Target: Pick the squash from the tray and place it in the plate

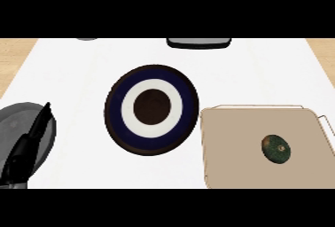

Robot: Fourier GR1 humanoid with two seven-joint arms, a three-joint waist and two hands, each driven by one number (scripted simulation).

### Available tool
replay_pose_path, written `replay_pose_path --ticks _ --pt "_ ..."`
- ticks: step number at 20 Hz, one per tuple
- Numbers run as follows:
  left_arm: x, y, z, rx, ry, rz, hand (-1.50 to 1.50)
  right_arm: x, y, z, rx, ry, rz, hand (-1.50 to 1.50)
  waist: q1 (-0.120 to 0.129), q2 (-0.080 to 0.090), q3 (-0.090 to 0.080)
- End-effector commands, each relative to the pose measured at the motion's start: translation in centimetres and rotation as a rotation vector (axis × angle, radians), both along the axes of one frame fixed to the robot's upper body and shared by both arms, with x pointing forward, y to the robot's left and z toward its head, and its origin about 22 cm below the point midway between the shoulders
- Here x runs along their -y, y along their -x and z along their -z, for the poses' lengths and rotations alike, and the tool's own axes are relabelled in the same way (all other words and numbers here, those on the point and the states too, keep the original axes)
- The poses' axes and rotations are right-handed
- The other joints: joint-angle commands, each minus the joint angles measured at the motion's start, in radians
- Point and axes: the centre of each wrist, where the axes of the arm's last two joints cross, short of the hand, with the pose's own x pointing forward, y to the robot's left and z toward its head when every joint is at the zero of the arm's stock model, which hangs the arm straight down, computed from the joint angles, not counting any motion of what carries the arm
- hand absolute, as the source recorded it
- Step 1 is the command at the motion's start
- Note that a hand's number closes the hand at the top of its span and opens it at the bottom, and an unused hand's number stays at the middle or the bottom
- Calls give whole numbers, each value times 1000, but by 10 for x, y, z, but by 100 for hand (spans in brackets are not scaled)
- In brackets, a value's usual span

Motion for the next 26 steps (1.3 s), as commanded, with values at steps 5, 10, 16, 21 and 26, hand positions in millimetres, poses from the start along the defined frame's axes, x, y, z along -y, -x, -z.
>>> replay_pose_path --ticks 5,10,16,21,26 --pt "-13 -13 -3 1 -6 2 0 2 -40 20 -185 137 -112 -150 0 1 0" --pt "1 21 -1 -3 29 10 0 27 -31 40 -191 123 -153 -150 -4 -2 1" --pt "-1 -8 -9 -8 8 -2 0 -5 -61 63 -234 122 -226 -150 -3 -1 1" --pt "0 -3 1 -5 -9 -6 0 -15 -53 69 -257 135 -236 -150 -8 -2 0" --pt "-15 13 -7 -2 -6 -14 0 -8 -56 89 -276 130 -233 -150 -6 -2 0"
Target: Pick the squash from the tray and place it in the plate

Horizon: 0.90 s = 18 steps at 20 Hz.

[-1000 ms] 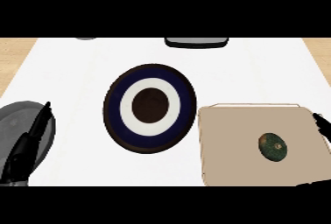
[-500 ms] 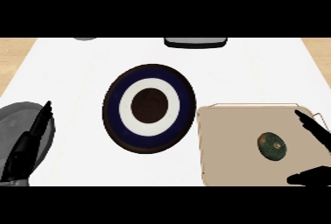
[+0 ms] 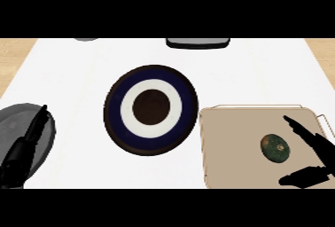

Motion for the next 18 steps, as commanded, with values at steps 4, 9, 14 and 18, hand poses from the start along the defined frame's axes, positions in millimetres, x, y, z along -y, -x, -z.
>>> replay_pose_path --ticks 4,9,14,18 --pt "-7 10 2 2 10 8 0 -18 -2 31 -12 -1 -8 -150 1 0 0" --pt "16 -11 4 -12 3 3 0 -15 -10 29 22 -46 -19 150 -2 0 0" --pt "-2 10 -10 18 -5 -19 0 -23 -11 43 79 -54 -15 150 2 0 0" --pt "11 -7 6 -9 11 -4 0 -24 -28 27 85 -25 -30 150 -1 0 0"
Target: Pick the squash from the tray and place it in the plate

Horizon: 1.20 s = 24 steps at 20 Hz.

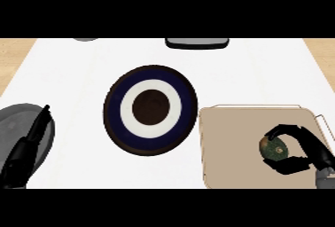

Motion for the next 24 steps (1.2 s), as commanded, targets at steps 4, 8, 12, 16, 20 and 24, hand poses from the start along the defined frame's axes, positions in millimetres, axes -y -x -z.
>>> replay_pose_path --ticks 4,8,12,16,20,24 --pt "18 -15 6 16 -7 40 0 -19 -60 -14 83 110 -190 150 48 14 8" --pt "26 -34 -10 59 4 144 0 -32 -102 -73 165 303 -429 150 174 52 10" --pt "33 -39 -10 65 11 152 0 -29 -127 -81 300 333 -445 150 162 58 14" --pt "34 -43 -15 53 5 152 0 -23 -151 -101 448 281 -410 150 149 54 14" --pt "19 -32 -8 38 -4 115 0 -5 -160 -114 653 223 -362 150 125 44 13" --pt "18 -27 -2 31 1 94 0 -6 -171 -127 832 88 -463 150 91 32 10"
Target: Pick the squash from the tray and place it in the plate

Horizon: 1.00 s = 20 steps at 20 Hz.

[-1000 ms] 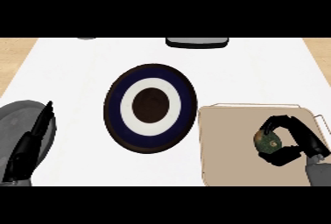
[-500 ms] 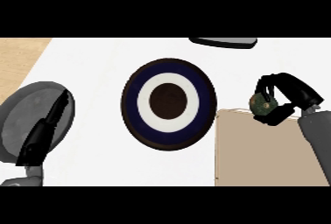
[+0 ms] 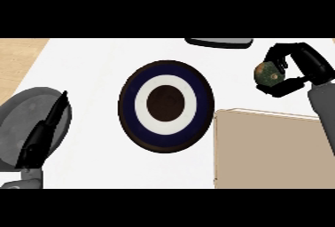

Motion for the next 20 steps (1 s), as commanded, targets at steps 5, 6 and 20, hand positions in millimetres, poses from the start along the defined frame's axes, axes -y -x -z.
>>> replay_pose_path --ticks 5,6,20 --pt "-17 5 -7 -24 1 -51 0 -13 -27 -21 131 -236 -326 150 -43 -18 -4" --pt "-11 17 9 -23 -7 -50 0 -16 -30 -22 123 -250 -352 150 -45 -19 -4" --pt "-18 20 6 -26 -5 -106 0 -168 -54 -57 -17 -253 -552 150 -101 -38 -7"
